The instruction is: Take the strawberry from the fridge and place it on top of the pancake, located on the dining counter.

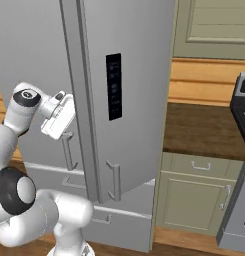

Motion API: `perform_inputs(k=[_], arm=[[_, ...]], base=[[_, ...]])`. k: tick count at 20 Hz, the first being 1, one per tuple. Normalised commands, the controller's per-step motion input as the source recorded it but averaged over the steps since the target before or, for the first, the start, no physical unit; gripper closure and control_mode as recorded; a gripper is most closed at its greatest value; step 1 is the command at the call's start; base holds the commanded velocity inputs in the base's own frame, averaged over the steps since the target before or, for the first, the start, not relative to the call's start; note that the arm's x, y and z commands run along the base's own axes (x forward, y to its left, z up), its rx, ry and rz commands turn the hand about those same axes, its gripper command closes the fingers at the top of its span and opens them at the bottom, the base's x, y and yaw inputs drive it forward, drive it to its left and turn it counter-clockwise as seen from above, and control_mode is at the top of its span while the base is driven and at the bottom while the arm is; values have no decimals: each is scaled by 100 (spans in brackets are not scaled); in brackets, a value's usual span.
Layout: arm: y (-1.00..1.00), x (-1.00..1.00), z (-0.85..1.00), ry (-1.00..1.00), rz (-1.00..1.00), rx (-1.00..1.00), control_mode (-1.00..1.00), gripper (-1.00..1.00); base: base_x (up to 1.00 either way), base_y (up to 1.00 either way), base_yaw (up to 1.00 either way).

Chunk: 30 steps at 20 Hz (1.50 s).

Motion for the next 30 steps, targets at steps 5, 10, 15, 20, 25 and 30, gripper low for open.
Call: perform_inputs(k=[5, 10, 15, 20, 25, 30], arm=[[-70, -19, 0, 17, -16, 1, -100, -100], [-94, -64, 0, 2, -15, 10, -100, -100], [-99, -46, 0, 0, -13, 12, -100, -100], [-97, 0, 0, 1, -2, 14, -100, -100], [-46, 0, 1, 0, 0, 7, -100, -100], [35, 0, 2, -6, 5, 0, -100, -100]], base=[[0, 0, 0], [0, 0, 0], [0, 0, 0], [0, 0, 0], [0, 0, 0], [0, 0, 0]])
